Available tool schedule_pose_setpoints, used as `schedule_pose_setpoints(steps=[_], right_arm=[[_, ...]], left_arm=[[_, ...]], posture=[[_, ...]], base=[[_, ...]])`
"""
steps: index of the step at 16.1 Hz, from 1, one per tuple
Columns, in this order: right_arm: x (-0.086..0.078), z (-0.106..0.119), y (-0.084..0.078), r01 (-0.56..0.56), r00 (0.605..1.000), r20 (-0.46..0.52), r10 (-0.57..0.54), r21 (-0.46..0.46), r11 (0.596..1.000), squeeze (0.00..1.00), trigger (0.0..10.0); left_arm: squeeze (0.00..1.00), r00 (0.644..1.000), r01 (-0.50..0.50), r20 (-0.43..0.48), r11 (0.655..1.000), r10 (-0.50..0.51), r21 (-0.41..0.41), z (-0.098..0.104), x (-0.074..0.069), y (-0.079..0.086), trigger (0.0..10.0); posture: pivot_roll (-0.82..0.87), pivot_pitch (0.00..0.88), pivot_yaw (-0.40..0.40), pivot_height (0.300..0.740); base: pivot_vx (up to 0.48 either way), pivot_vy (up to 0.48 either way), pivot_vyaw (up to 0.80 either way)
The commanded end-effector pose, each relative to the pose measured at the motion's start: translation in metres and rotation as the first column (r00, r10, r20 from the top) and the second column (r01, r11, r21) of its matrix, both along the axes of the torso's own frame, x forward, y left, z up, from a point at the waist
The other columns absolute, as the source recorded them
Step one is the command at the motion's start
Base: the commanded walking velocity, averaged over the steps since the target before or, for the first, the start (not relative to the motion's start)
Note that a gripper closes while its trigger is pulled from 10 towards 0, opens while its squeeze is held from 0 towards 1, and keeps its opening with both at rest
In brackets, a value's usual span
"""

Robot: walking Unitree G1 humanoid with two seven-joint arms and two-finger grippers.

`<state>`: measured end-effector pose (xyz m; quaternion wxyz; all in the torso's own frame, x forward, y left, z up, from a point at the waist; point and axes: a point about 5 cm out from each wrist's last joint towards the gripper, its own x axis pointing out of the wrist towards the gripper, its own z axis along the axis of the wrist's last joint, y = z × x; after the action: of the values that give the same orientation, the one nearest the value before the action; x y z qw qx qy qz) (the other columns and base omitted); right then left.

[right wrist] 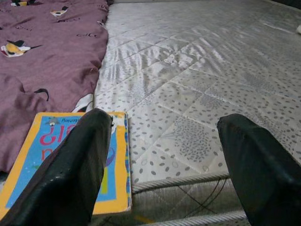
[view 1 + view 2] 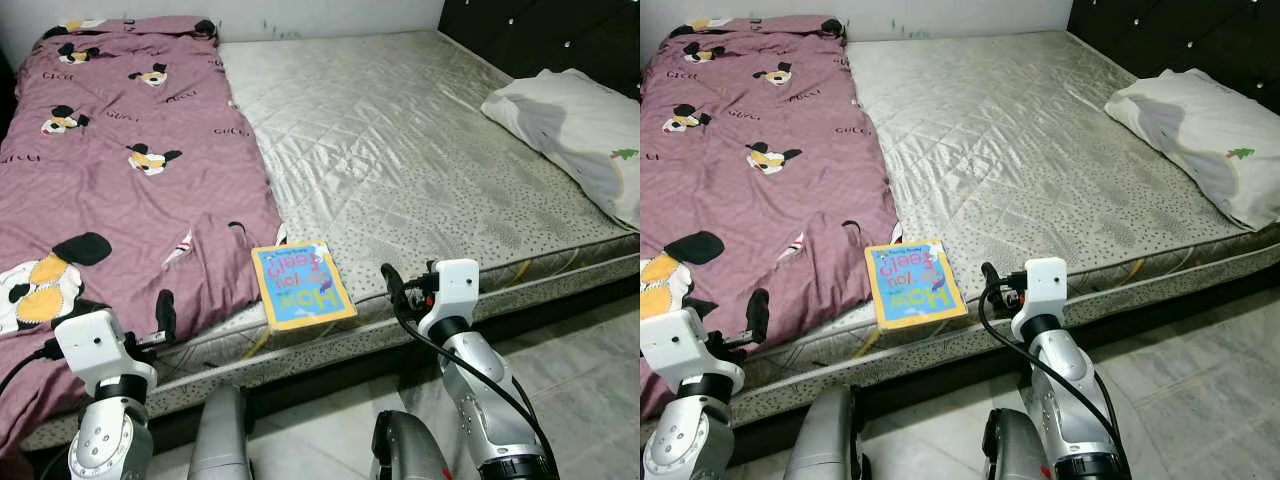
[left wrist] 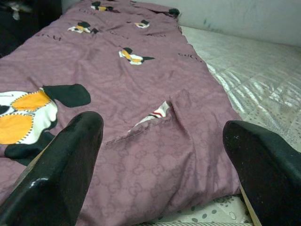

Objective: Clean up the room

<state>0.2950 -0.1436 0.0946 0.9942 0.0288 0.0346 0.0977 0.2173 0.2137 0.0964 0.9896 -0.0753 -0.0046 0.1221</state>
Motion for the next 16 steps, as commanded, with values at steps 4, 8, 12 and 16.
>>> schedule_pose_setpoints(steps=[4, 8, 12, 16], right_arm=[[0.003, 0.004, 0.001, -0.009, 1.000, 0.001, 0.009, -0.001, 1.000, 0.00, 10.0], [0.002, 0.003, 0.002, -0.019, 1.000, -0.003, 0.019, -0.009, 1.000, 0.00, 10.0], [0.004, 0.003, 0.003, -0.025, 1.000, -0.002, 0.025, -0.015, 1.000, 0.00, 10.0], [0.005, 0.001, 0.003, -0.029, 1.000, -0.011, 0.029, -0.014, 0.999, 0.00, 10.0]], left_arm=[[0.00, 1.000, 0.019, -0.002, 1.000, -0.019, -0.008, 0.001, -0.002, -0.003, 10.0], [0.00, 1.000, 0.026, -0.007, 1.000, -0.026, -0.005, 0.000, 0.000, -0.003, 10.0], [0.00, 1.000, 0.021, -0.016, 1.000, -0.021, -0.022, -0.001, 0.001, -0.004, 10.0], [0.00, 0.998, -0.004, -0.059, 0.999, 0.002, -0.037, -0.009, 0.002, -0.004, 10.0]], posture=[[0.06, 0.125, -0.049, 0.593], [0.06, 0.123, -0.048, 0.593], [0.06, 0.123, -0.048, 0.593], [0.06, 0.122, -0.049, 0.593]], base=[[0.369, 0.000, 0.00], [0.397, 0.000, 0.00], [0.277, 0.000, 0.00], [0.000, 0.000, 0.00]])
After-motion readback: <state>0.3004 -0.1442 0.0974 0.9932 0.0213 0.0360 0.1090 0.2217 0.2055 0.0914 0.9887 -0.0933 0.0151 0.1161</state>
